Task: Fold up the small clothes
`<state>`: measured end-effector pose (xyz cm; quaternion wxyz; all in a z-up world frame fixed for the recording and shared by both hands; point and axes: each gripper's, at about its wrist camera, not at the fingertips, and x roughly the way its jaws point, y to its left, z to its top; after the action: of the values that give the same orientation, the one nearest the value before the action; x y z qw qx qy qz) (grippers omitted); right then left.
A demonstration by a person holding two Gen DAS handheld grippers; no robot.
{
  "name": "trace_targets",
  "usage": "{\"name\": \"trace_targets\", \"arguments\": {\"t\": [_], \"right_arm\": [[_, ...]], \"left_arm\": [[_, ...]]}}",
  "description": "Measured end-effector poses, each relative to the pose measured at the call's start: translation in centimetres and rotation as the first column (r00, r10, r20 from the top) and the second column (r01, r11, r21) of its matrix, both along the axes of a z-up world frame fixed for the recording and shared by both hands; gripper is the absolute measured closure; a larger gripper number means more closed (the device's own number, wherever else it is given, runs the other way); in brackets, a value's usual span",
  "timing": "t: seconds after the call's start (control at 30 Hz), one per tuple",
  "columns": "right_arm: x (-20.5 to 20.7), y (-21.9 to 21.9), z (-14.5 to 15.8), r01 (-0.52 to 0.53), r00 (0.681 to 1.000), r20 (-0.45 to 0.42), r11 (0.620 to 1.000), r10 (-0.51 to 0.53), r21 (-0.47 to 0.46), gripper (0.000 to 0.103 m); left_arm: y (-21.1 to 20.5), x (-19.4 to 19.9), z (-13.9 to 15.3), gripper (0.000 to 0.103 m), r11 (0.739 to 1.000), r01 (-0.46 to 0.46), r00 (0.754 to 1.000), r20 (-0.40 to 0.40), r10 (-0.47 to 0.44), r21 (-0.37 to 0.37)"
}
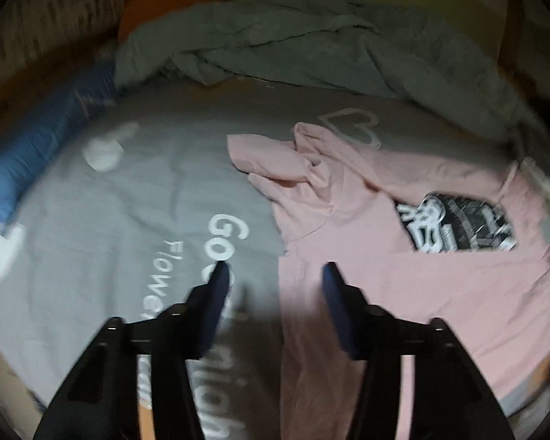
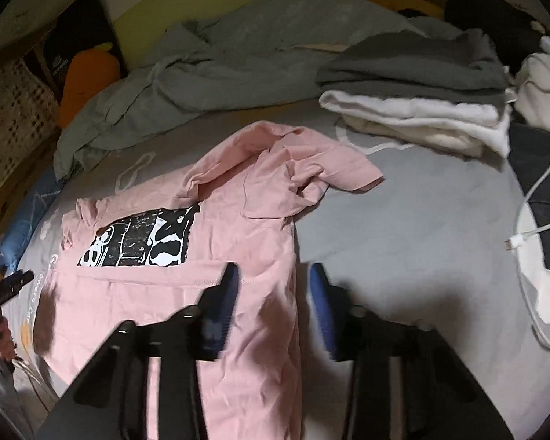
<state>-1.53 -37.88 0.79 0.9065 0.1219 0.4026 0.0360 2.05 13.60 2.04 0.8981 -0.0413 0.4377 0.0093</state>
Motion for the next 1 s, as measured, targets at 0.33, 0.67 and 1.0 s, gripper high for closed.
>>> {"name": "trace_targets", "arguments": {"t": [0.33,0.67,1.0], "right_arm": [[-1.2,1.2,1.4,-0.043,0.993,0.108,0.999,0.046,-0.030,0.067],[-0.9,9.8,-0.3,-0.403,0.910,0.011,0.893,0.414,-0.200,0.068],[3.9,16.3,-4.2,-0.504,0.863,-0.155,0.803,0.481,-0.319,0.069]], "left_arm": [[-2.7,1.0,-2.5,0.062,0.982,0.164,0.985,-0.072,-0.158,0.090],[-2.2,0.5,-0.9,0.099,0.985,0.141,0.990,0.010,-0.143,0.098],[-2.0,1.0,-3.1,0.099,0.985,0.102,0.994,-0.057,-0.095,0.141]]}}
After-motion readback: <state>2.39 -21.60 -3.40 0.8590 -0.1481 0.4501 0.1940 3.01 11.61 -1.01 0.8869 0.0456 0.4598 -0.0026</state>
